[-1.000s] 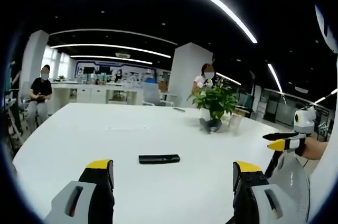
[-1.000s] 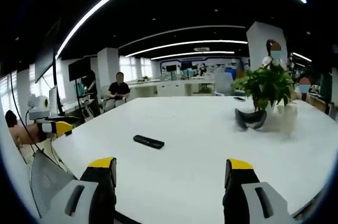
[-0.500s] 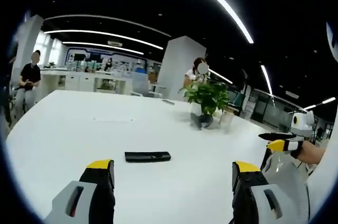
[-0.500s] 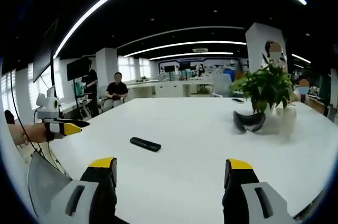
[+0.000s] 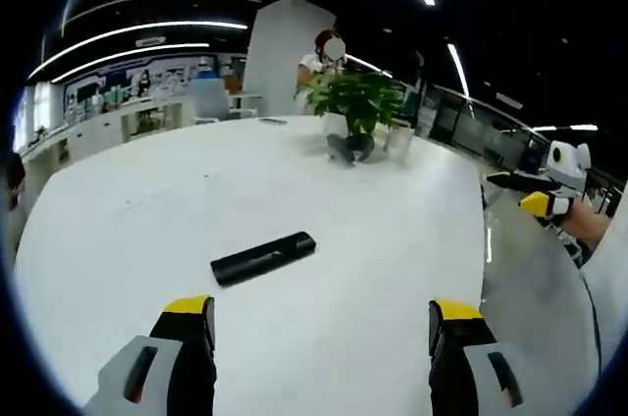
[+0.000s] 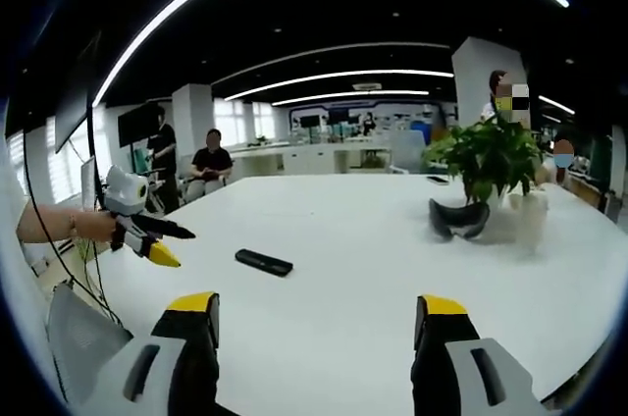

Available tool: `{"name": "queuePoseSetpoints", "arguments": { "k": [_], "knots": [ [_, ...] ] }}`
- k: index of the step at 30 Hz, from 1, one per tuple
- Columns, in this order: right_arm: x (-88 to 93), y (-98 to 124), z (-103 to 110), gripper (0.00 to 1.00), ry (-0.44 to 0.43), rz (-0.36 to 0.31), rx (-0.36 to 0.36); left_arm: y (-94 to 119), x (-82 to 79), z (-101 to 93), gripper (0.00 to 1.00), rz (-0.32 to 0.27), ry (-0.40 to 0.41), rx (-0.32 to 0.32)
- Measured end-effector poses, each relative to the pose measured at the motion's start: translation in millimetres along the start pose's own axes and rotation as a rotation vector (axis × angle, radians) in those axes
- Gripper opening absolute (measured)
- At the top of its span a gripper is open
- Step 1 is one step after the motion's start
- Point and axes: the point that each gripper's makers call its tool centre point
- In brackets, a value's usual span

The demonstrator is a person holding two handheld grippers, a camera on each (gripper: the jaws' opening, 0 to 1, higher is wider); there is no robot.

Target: Press the specified remote control buttons in sequence, fully releasing each button before pressing the next.

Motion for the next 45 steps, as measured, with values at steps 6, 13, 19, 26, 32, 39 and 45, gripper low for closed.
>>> {"name": "queuePoseSetpoints", "arguments": {
  "k": [6, 13, 19, 26, 32, 39, 45],
  "knots": [
    [5.0, 1.7, -3.0, 0.75, -0.006, 0.014, 0.010, -24.9, 4.9, 18.0, 0.91, 0.162, -0.099, 0.075],
    [8.6, 4.1, 0.0, 0.70, -0.016, 0.037, 0.008, -50.4, 13.9, 45.5, 0.90, 0.321, -0.250, 0.124],
    [4.6, 13.8, 1.3, 0.66, -0.003, 0.041, 0.021, -67.2, 30.7, 61.4, 0.89, 0.478, -0.398, 0.171],
    [6.7, 29.0, 0.3, 0.60, -0.015, 0.051, 0.064, -92.6, 28.9, 74.1, 0.88, 0.525, -0.456, 0.199],
    [6.5, 42.6, -0.8, 0.49, -0.034, 0.031, 0.114, -106.6, 29.5, 83.6, 0.83, 0.587, -0.555, 0.248],
    [12.0, 52.3, -1.2, 0.40, -0.036, 0.048, 0.130, -116.3, 26.0, 88.6, 0.72, 0.625, -0.576, 0.307],
    [9.6, 61.6, -6.0, 0.38, -0.035, 0.038, 0.159, -118.6, 29.1, 94.0, 0.60, 0.681, -0.643, 0.333]
  ]
}}
Point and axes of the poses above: the point that each gripper's makers call its tool centre point, and the gripper's own axes: y roughly backward along the fingers, z roughly to its left, x roughly out of its underside, and after that the axes turned 8 degrees about -z, right-handed
